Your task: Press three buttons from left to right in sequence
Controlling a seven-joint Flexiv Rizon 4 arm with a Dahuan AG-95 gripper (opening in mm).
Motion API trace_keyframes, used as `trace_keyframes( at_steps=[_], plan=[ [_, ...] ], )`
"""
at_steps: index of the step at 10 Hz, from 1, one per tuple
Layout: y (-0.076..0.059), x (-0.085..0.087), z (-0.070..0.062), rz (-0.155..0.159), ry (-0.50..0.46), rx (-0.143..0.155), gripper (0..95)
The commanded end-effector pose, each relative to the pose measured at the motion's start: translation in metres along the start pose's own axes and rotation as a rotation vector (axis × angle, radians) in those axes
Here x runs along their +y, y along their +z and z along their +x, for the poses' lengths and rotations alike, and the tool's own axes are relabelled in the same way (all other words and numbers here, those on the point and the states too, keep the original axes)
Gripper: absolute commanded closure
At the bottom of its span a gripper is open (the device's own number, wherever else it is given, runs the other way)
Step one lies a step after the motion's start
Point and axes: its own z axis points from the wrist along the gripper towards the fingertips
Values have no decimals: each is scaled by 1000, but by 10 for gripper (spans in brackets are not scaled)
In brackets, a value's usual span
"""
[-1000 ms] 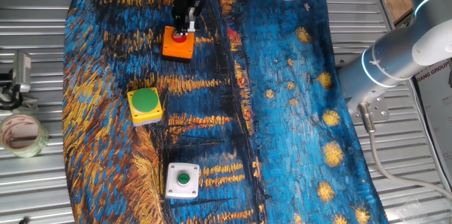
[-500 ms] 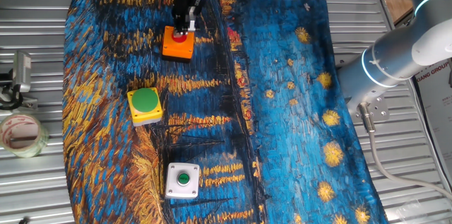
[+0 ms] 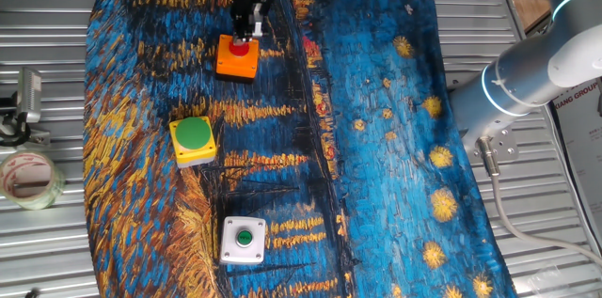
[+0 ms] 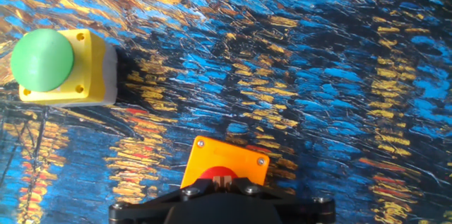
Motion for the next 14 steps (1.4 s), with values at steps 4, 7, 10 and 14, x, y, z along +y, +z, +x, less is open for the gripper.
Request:
trace_keyframes(
  at_steps=[4, 7, 10, 14],
  plan=[
    [-15, 1, 2, 58, -6, 8, 950],
    [-26, 4, 1, 63, -5, 20, 950],
    [-24, 10, -5, 60, -6, 19, 950],
    [-20, 31, -23, 67, 25, 36, 950]
  ],
)
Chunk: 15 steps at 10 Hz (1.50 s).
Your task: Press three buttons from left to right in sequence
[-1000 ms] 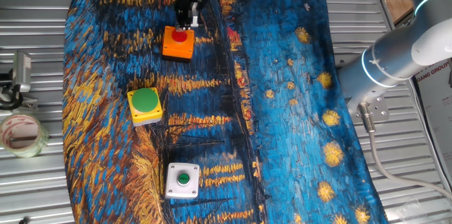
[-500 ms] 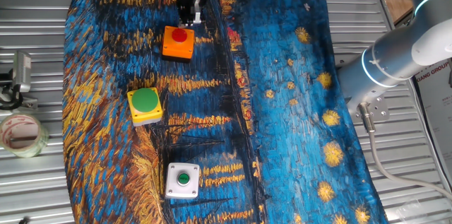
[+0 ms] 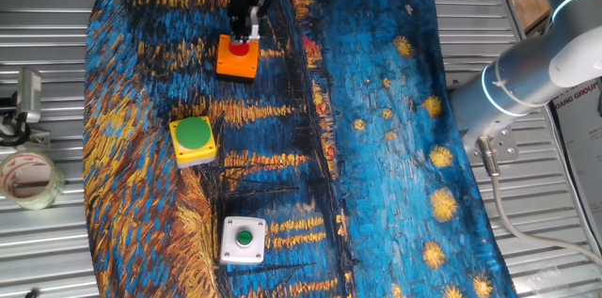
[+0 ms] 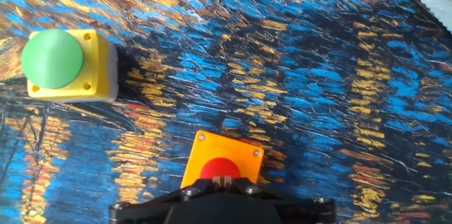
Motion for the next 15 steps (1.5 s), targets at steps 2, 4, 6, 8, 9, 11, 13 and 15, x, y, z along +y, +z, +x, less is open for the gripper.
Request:
trace_keyframes(
  at_steps=[2, 4, 6, 8, 9, 11, 13, 15],
  plan=[
    [8, 11, -12, 12, 5, -5, 950],
    [12, 17, -21, 18, 1, -1, 950],
    [15, 25, -30, 20, 4, 2, 950],
    [18, 32, -37, 25, 9, 4, 950],
    [18, 35, -41, 26, 10, 4, 950],
    [14, 46, -51, 30, 23, 16, 950],
    [14, 54, -56, 30, 29, 16, 950],
    [17, 68, -60, 38, 42, 11, 950]
  ],
)
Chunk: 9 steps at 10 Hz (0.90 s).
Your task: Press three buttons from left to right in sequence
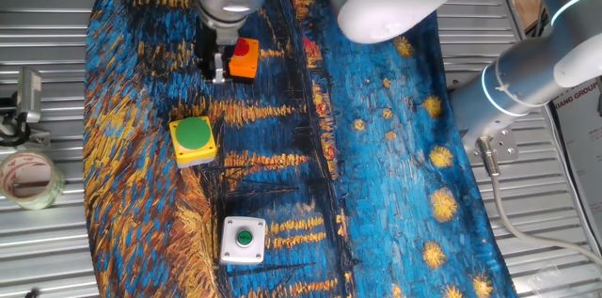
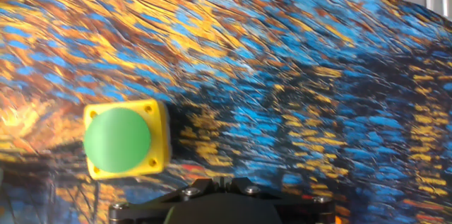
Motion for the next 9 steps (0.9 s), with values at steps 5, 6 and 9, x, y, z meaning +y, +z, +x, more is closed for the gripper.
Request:
trace_keyframes(
  at_steps=[5, 6, 9],
  plan=[
    [-4, 27, -11, 1, 23, -1, 950],
    [-4, 32, -12, 4, 28, -1, 950],
    [-5, 45, -16, 4, 45, 1, 950]
  ],
)
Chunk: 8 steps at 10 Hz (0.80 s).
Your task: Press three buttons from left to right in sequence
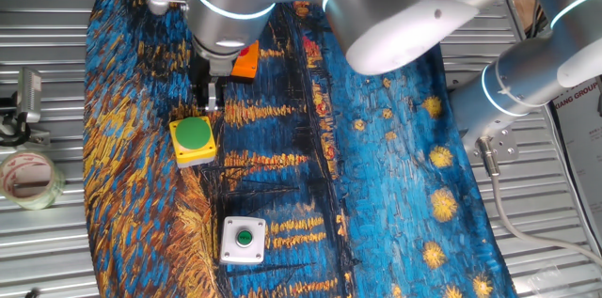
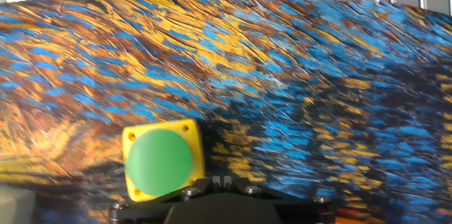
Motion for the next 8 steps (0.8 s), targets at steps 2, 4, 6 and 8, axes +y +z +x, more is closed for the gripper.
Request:
trace_keyframes(
  at_steps=[2, 4, 6, 8],
  plan=[
    [0, 7, -3, 1, 7, 0, 950],
    [-2, 13, -5, 0, 21, 2, 950],
    [-4, 16, -7, 0, 31, 6, 950],
    [-4, 17, -9, -1, 35, 5, 950]
  ],
)
